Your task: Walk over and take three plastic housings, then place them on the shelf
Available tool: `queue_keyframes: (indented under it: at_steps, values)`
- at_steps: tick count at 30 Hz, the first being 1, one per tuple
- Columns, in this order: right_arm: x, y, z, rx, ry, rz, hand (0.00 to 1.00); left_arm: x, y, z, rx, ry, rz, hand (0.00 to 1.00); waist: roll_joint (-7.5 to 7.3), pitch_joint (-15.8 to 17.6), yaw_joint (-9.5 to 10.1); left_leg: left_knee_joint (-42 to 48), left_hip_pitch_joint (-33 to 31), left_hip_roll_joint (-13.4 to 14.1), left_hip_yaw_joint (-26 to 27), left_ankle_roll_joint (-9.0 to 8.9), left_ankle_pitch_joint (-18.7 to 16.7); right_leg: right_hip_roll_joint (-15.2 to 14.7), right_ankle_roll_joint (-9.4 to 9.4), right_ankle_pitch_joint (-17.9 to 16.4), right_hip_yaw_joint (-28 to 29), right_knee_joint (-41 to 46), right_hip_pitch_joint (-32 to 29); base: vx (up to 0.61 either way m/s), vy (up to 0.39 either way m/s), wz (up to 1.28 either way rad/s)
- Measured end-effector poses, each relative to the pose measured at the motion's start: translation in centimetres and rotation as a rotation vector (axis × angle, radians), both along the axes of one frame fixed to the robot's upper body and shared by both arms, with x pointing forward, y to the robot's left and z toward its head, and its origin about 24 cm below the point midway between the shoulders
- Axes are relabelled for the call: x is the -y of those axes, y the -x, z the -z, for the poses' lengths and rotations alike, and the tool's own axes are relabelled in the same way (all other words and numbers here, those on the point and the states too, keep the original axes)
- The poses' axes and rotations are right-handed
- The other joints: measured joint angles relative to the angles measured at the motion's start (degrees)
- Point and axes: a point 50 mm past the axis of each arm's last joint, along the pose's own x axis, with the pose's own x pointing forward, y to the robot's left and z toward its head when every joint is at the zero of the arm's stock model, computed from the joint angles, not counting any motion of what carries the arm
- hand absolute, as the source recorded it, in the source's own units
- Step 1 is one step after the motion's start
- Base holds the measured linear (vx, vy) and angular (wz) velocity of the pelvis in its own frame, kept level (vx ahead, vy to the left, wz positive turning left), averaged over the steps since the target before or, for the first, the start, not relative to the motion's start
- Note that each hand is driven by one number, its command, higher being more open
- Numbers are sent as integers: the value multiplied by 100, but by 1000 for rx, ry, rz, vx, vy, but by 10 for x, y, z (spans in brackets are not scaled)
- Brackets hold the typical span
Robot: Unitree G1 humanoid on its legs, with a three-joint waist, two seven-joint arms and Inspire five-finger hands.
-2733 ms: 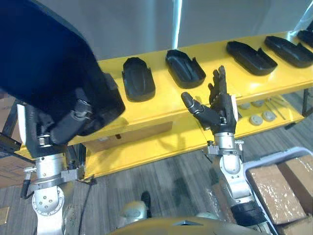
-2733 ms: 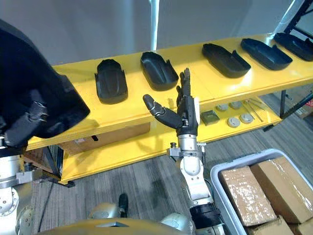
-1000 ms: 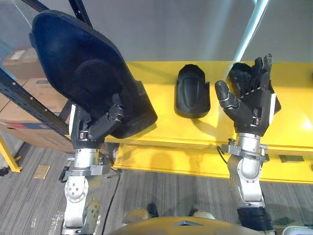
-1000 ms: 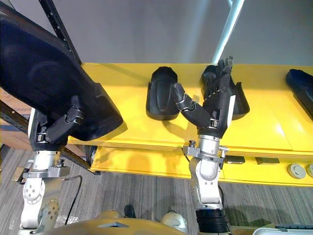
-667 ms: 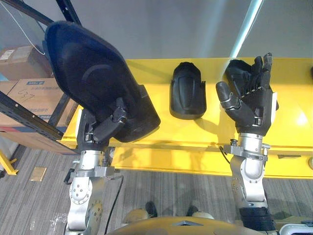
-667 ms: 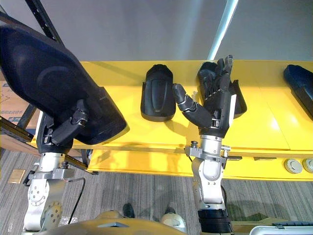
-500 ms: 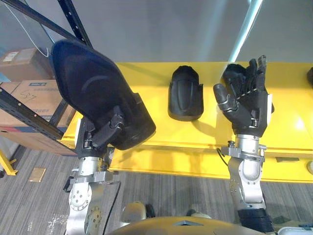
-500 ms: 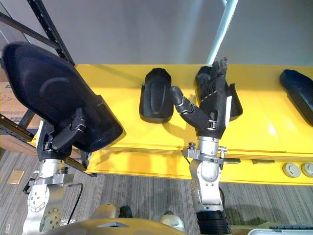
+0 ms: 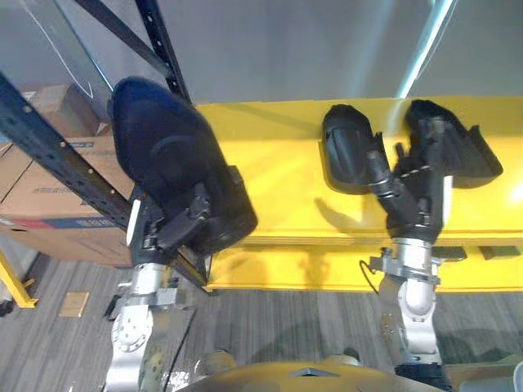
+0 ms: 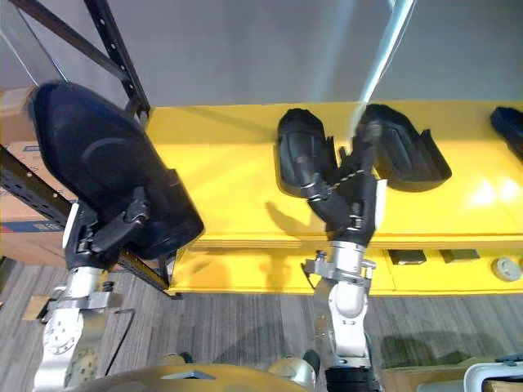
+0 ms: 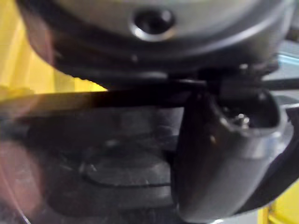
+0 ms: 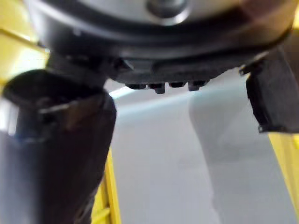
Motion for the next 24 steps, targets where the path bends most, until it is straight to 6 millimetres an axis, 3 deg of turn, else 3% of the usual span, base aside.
queue_keyframes:
  at_steps: [4, 8, 10, 14, 17, 19, 21, 24]
  values:
    - [2, 0, -2, 1, 33, 10, 100, -9, 3, -4, 10, 1, -53, 0, 6, -68, -37, -230, 103, 17, 25, -62, 116, 27, -25, -9, -163, 96, 5, -23, -32, -2]
    - [17, -1, 6, -90, 41, 142, 100, -1, -4, -5, -15, -29, -62, 0, 294, -71, -143, -531, 19, 80, 75, -111, 331, 136, -100, -45, -205, 98, -228, -33, -52, -1]
    - [26, 2, 13, -149, 74, 230, 100, -3, -4, -8, -13, -36, -80, 0, 369, -59, -210, -631, 12, 130, 147, -149, 444, 213, -99, 16, -156, 95, -333, 31, -45, -13]
    - [56, 28, 34, -296, 154, 407, 100, -12, -12, -17, 8, -62, -113, 0, 367, -46, -259, -641, 45, 215, 292, -160, 451, 292, -104, 15, -99, 93, -400, 31, -25, -16]
    - [75, 52, 49, -416, 201, 462, 100, -32, -15, -24, 5, -74, -170, 0, 363, 7, -409, -713, 144, 209, 465, -162, 450, 305, -108, 13, 21, 93, -450, 8, 10, -23]
    - [85, 70, 68, -539, 225, 469, 100, -45, -21, -31, 1, -69, -186, 0, 354, 19, -527, -717, 136, 225, 572, -164, 448, 331, -116, 19, 116, 104, -558, -11, 0, -25]
    - [94, 95, 107, -754, 224, 470, 100, -62, -41, -34, -36, -57, -187, 0, 356, 21, -556, -719, 201, 265, 696, -176, 450, 387, -128, 28, 220, 107, -595, -17, -18, -25]
    - [101, 128, 150, -995, 195, 486, 100, -78, -59, -29, -97, -4, -207, 0, 394, 43, -650, -719, 239, 267, 808, -187, 442, 394, -134, 32, 282, 108, -602, -25, -9, -13]
